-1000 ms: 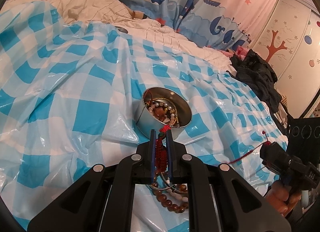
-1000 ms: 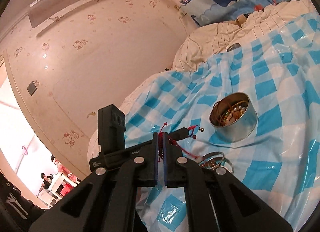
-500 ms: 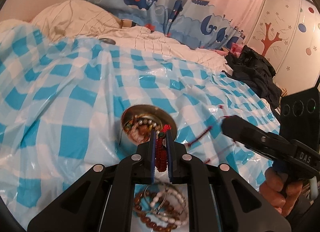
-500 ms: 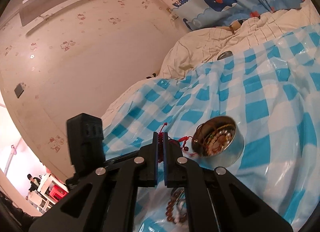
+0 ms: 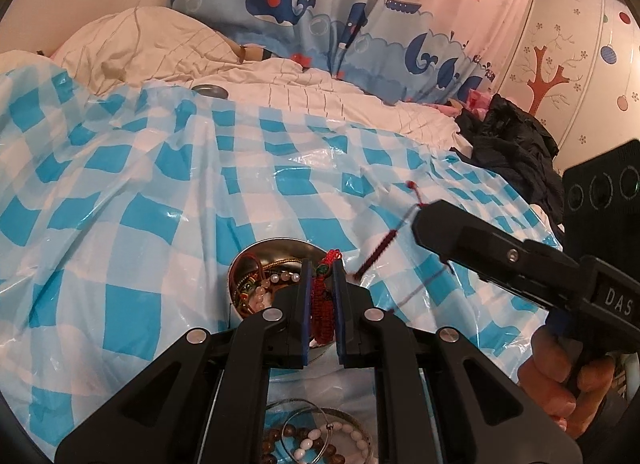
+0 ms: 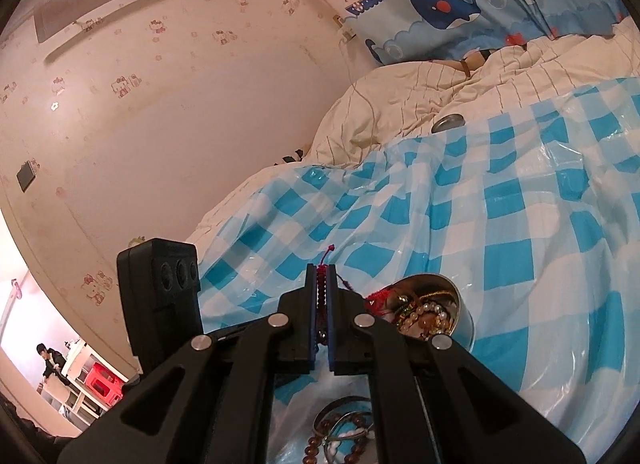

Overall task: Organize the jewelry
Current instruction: 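Carry both red bracelets over the silver tin and open both grippers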

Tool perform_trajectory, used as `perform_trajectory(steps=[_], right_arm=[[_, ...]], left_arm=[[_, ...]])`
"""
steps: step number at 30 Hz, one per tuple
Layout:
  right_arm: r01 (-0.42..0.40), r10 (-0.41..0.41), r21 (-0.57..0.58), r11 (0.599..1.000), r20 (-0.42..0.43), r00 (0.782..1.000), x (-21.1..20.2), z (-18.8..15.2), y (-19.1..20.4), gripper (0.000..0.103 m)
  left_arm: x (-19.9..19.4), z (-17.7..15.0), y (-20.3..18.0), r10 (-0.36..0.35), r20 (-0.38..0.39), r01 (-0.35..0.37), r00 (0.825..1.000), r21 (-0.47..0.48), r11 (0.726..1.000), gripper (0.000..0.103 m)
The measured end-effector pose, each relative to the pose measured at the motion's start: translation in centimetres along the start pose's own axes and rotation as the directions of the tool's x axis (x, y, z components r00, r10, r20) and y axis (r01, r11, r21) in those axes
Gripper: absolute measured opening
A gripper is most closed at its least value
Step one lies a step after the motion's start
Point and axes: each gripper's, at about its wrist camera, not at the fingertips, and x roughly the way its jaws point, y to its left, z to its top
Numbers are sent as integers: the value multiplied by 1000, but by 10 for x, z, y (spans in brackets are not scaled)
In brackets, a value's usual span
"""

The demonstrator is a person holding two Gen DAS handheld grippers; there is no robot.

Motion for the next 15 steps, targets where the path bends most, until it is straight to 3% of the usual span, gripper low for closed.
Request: perform_trajectory(steps=[15], right_arm=[[28,-28,-3,1000,-31,999,18,3,-8,5]], left_arm=[[10,3,1,24,8,-24,1000,-8,1000,9]])
